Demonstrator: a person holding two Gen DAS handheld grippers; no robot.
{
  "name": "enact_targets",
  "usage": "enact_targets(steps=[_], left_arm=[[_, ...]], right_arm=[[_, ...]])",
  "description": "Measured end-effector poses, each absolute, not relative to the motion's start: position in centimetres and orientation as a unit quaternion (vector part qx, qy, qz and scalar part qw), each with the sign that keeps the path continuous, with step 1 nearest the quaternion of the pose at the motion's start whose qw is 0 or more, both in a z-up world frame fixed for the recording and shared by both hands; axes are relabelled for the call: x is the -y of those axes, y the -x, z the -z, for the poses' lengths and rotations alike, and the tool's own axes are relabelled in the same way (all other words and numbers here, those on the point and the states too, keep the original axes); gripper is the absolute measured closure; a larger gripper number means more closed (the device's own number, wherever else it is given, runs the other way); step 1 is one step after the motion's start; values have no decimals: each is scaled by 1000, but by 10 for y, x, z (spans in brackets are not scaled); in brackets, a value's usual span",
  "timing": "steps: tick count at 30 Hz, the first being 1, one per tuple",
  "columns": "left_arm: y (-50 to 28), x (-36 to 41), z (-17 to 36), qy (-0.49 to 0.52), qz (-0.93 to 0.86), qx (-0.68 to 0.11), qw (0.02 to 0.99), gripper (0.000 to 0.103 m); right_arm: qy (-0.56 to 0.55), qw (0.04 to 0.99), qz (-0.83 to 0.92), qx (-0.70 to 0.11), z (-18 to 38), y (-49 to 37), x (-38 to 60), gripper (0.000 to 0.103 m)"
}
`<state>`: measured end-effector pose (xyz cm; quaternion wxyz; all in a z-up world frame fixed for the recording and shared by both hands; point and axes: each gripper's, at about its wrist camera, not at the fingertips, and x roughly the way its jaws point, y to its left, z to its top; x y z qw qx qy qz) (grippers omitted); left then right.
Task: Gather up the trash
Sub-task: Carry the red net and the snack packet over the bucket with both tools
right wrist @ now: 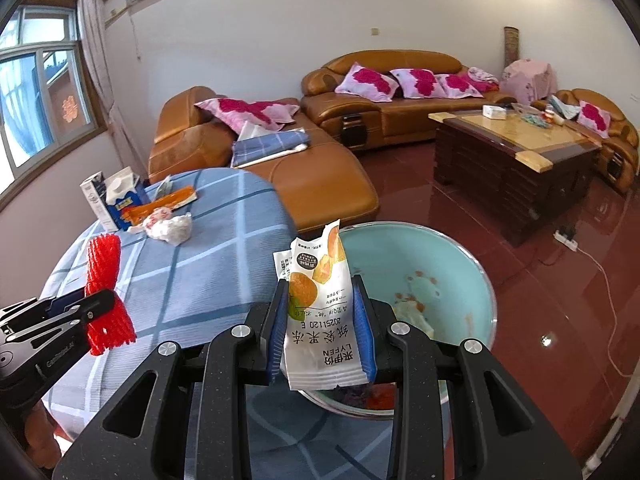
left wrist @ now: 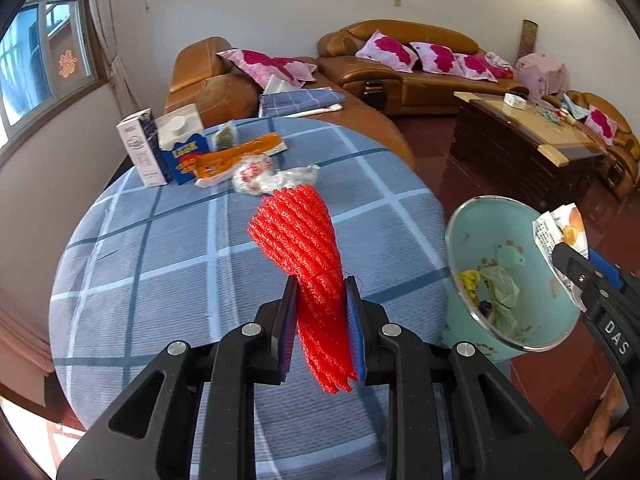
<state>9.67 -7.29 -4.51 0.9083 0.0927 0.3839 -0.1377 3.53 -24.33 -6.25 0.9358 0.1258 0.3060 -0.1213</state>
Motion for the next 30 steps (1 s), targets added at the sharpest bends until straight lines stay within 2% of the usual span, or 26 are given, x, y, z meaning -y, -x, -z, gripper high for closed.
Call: enact_targets(steps=[30], left_arm=[[-90,175,48,-100,271,-382,878,80]], right_arm=[[-169,913,221,-297,88,-20,330,72]])
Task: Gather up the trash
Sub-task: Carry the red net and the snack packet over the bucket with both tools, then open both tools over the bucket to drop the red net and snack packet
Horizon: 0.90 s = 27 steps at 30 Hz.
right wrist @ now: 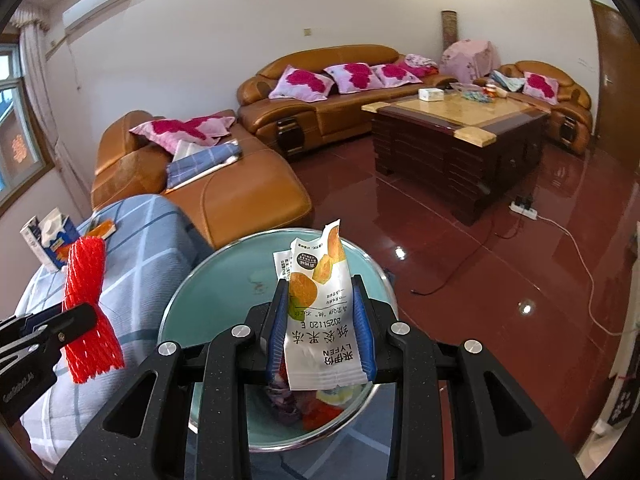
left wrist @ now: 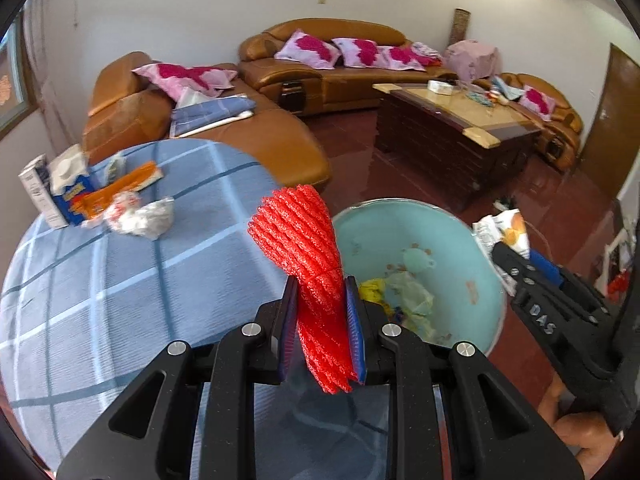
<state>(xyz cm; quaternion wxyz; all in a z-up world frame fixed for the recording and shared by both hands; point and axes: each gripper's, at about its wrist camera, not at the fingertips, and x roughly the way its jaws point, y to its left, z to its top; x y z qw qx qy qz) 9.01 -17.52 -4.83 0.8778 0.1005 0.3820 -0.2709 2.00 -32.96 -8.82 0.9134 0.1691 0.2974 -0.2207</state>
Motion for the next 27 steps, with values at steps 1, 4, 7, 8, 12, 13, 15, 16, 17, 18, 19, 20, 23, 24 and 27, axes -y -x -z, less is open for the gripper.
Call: enact_targets(steps=[1,4,7,8,12,13,15,16,17,18,19,20,23,24,27], left_arm=[[-90,179,49,-99,278,-383,875,80],[-92,188,52,-102,285,-384,872,80],[-96,198,57,-106,285,-390,869,80],[-97,202,58,-107,285,-392,868,80],[-103,217,69,-119,287,-401,862,80],[-103,221,71,-121,290,-403,859,80],[-104,229,74,-127,294,-404,857,80],[-104,232,76,-129,296,-405,855,80],[-106,235,77,-130,297,-407,854,80],[-106,238,79,-130,299,-409,852,80],[-108,240,81,-131,300,-412,851,80],[-108,242,83,-132,300,-413,850,80],[-109,248,89,-139,299,-418,847,79],[-109,249,90,-141,299,-418,846,79],[-110,253,96,-149,290,-422,846,77]], right_arm=[[-172,912,224,-297,89,-20,332,72],[-179,909,229,-300,92,-21,337,72],[-180,907,232,-303,96,-23,339,72],[-179,906,234,-304,98,-24,340,72],[-182,902,241,-310,103,-24,344,72],[-183,901,242,-310,104,-24,346,72],[-184,899,247,-312,106,-24,348,72],[-184,898,249,-314,108,-24,349,72],[-184,897,249,-315,110,-24,350,72],[-184,896,251,-318,112,-25,351,72],[-185,894,252,-320,113,-25,352,72],[-187,893,252,-324,116,-25,353,72],[-189,891,250,-328,117,-28,353,72],[-188,891,249,-329,118,-29,353,72],[-187,890,246,-334,121,-32,352,72]])
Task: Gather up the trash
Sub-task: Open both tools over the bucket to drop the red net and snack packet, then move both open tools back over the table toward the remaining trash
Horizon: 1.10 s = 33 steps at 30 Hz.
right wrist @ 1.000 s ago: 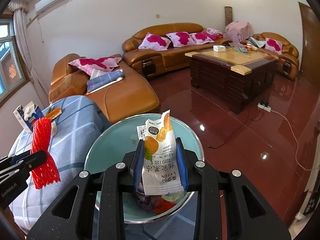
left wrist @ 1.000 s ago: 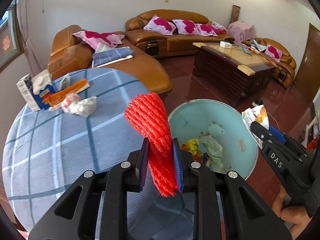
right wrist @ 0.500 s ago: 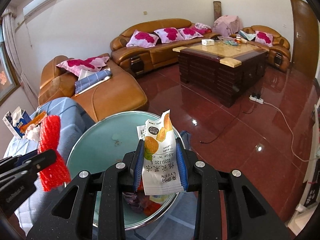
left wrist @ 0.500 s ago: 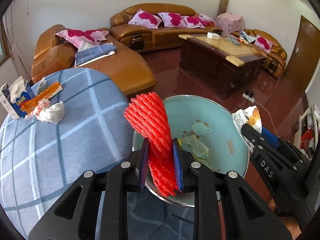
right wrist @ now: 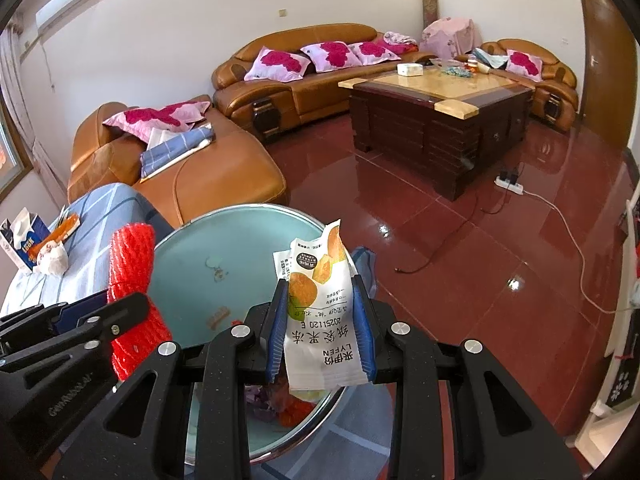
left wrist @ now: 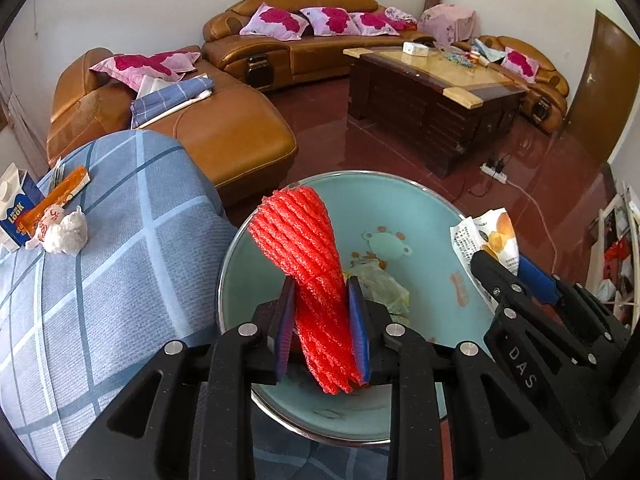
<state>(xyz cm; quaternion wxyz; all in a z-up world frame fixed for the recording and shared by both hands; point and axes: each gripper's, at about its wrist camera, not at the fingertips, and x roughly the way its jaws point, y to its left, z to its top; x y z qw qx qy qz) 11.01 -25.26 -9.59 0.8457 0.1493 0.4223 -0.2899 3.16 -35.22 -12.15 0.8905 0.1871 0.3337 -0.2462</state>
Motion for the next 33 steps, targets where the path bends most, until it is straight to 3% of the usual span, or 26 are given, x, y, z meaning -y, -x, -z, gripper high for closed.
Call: enact_targets(steps=[2,4,9,13,19,23,25,33], left_arm=[[-111,254,98,-149,287,-426,845,74],[-110,254,98,-149,283,-424,847,61],[-108,250,91,-144,282,-415,853,58],[-108,244,86,-144,269,-407,861,44],[-111,226,78,-141,238,-393,877,33],[-114,214,73,-137,219,-387,885,29],[-114,209,71,-139,208,-385,888,27],[-114,188,69,-145,177,-385,894,26]], right_arm=[[-191,889,246,-337,124,-33,354,72],[-195,888,244,-338,124,-32,356,71],[-194,889,242,-336,122,-32,358,71],[-195,890,241,-334,121,-31,357,71],[-190,896,230,-330,120,-29,353,71],[-192,898,214,-334,127,-29,351,66],[-198,897,210,-335,128,-30,350,48],[-189,905,216,-314,117,-23,346,47]])
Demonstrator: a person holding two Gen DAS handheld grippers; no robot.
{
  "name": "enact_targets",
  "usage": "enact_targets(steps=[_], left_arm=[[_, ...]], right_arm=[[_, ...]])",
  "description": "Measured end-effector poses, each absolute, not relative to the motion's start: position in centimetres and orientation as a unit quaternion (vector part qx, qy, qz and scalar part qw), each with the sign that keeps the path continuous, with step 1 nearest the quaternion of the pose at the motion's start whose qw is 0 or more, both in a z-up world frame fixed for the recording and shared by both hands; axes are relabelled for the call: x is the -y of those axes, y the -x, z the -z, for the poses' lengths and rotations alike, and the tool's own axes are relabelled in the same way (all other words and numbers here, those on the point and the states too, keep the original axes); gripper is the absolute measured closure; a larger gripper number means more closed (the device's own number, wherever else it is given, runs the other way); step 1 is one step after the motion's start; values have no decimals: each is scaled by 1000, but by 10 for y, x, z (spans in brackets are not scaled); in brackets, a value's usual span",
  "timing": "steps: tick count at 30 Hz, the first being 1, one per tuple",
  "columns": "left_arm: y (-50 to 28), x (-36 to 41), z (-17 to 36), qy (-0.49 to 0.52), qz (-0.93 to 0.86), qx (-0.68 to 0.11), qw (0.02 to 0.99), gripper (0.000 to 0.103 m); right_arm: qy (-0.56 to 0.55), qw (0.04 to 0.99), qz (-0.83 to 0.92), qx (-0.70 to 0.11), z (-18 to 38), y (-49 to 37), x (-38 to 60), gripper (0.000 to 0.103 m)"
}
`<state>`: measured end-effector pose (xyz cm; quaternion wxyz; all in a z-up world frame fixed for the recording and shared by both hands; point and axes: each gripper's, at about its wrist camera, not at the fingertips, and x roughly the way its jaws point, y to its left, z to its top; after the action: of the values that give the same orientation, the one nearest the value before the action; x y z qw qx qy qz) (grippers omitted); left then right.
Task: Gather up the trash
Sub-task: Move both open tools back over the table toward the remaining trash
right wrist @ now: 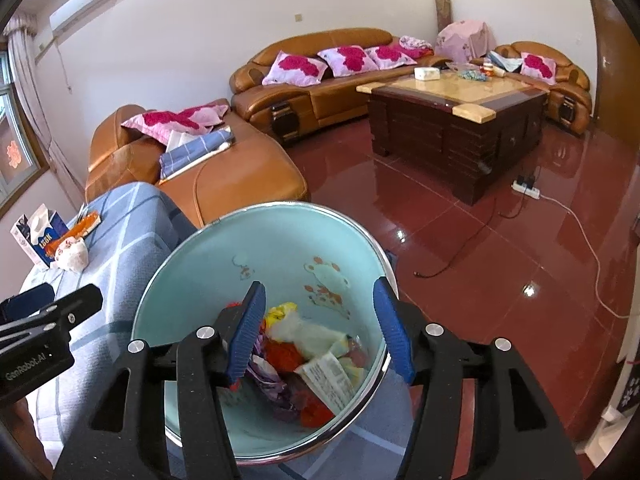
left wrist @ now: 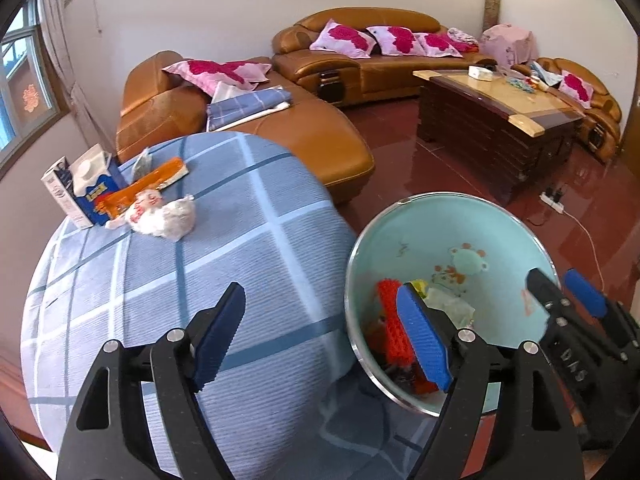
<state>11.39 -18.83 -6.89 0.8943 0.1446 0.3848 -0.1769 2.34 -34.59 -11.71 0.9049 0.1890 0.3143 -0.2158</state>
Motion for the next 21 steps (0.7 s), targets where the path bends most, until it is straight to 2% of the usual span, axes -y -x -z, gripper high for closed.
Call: enact_targets(steps=[20,21], left_arm=[[-141,96,77,-110,106,-409,900,18],[-143,89,78,-103,100,-413,899,15]], right_arm=[[-130,919,184,-324,94,-55,278,47],[-128,919,177,-328,94,-60,271,47]])
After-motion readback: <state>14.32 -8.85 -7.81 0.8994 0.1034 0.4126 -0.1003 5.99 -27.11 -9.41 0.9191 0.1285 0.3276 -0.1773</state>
